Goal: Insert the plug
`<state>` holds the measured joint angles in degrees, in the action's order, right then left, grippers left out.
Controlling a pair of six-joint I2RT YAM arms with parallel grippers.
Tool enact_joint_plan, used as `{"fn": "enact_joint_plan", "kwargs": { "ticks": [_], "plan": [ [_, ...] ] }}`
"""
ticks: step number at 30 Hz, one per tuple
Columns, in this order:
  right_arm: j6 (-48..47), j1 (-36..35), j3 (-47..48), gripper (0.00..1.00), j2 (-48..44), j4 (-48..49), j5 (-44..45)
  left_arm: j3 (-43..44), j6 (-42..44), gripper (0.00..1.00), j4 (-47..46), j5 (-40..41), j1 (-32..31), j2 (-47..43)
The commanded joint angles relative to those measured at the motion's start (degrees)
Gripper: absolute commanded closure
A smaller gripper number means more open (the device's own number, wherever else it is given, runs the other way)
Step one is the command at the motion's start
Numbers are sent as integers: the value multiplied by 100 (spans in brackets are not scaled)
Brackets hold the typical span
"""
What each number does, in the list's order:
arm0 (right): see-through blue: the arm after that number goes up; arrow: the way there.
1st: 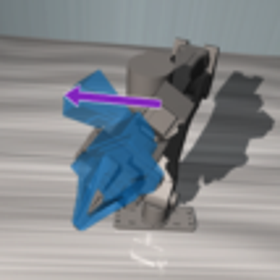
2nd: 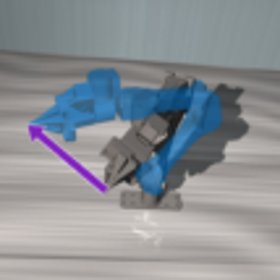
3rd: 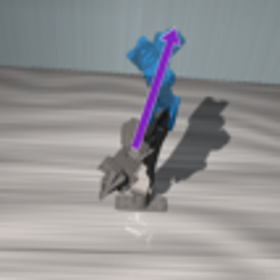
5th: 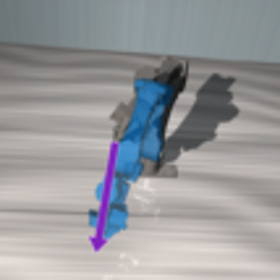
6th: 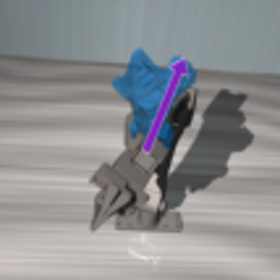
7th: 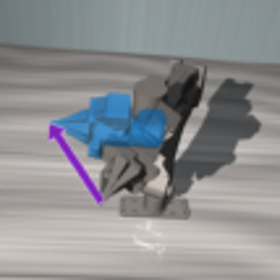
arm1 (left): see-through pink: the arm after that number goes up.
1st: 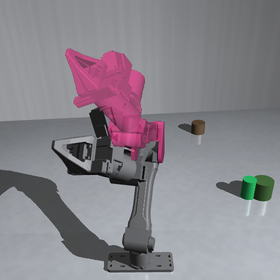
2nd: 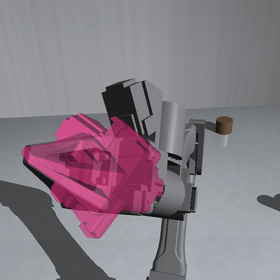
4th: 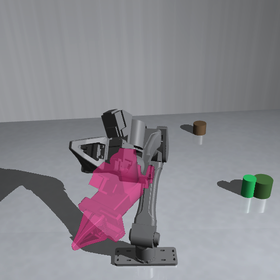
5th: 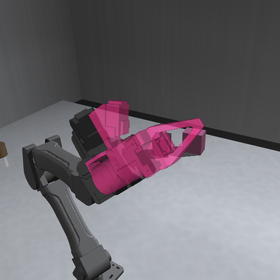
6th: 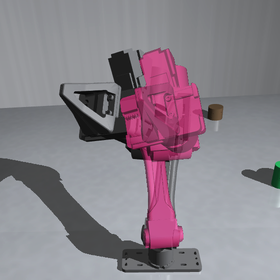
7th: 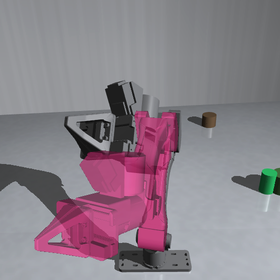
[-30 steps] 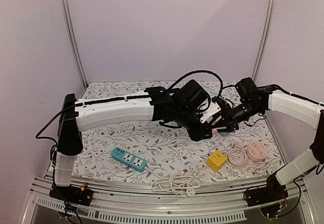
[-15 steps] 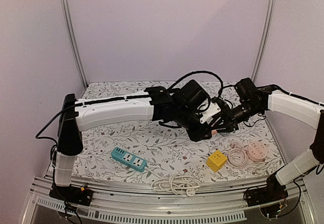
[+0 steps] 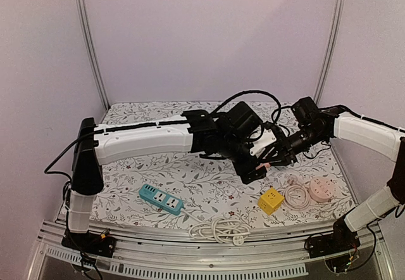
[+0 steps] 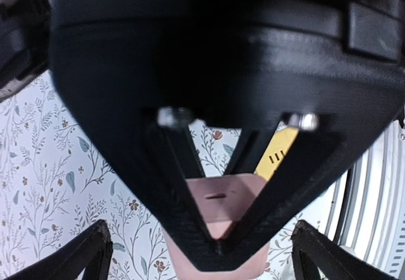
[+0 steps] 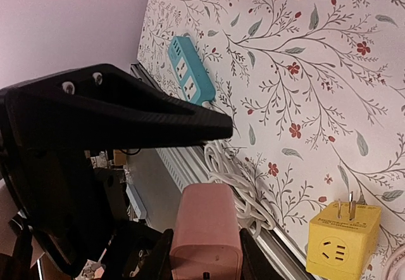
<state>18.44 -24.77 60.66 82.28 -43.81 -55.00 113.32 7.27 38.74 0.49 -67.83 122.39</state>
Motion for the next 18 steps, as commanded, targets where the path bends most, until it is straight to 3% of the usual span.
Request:
{"fn": "enact_joint_plan", "kwargs": {
  "ticks": [1,7,13,18],
  "plan": [
    [158,-59,334,100,-11,-8,675,-375,121,1,-133,438,-116,-254],
    [439,-54,550,100,-119,205,1418,-1416,-204,1,-703,1343,-124,-1102],
    [686,-52,680,100,-233,412,2188,-2864,-444,1,-1667,3127,-125,-2269],
    [740,-54,916,100,-246,384,2760,-3665,-675,0,-1360,4345,-45,-2848]
  ]
}}
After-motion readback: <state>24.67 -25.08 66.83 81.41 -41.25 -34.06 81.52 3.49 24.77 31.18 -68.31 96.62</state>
